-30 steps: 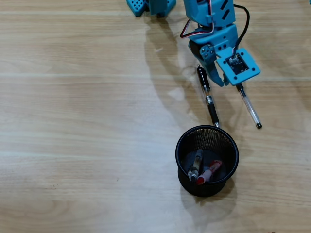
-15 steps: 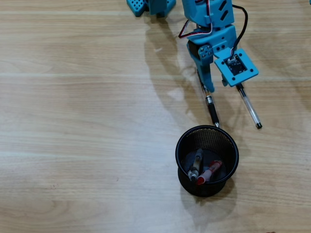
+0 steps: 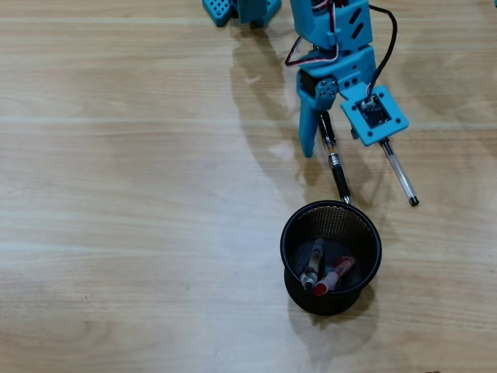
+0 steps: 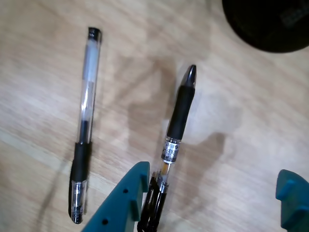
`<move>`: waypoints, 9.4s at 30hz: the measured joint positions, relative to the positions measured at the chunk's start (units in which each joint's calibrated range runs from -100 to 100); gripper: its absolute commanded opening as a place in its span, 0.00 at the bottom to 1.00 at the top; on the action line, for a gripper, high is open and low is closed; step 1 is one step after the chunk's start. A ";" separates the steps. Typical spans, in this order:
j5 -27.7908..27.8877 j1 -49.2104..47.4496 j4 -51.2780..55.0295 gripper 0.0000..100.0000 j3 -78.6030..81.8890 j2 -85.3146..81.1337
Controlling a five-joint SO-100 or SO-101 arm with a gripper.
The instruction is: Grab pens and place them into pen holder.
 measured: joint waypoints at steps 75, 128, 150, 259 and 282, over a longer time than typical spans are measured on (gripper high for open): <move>-0.99 10.67 -0.17 0.02 -23.25 -2.38; -0.99 12.86 -80.02 0.19 -11.71 20.82; 3.38 5.62 -51.70 0.02 -11.80 16.65; -11.13 -16.01 -5.87 0.02 -13.31 24.89; -0.78 -4.29 -5.01 0.02 -20.41 16.40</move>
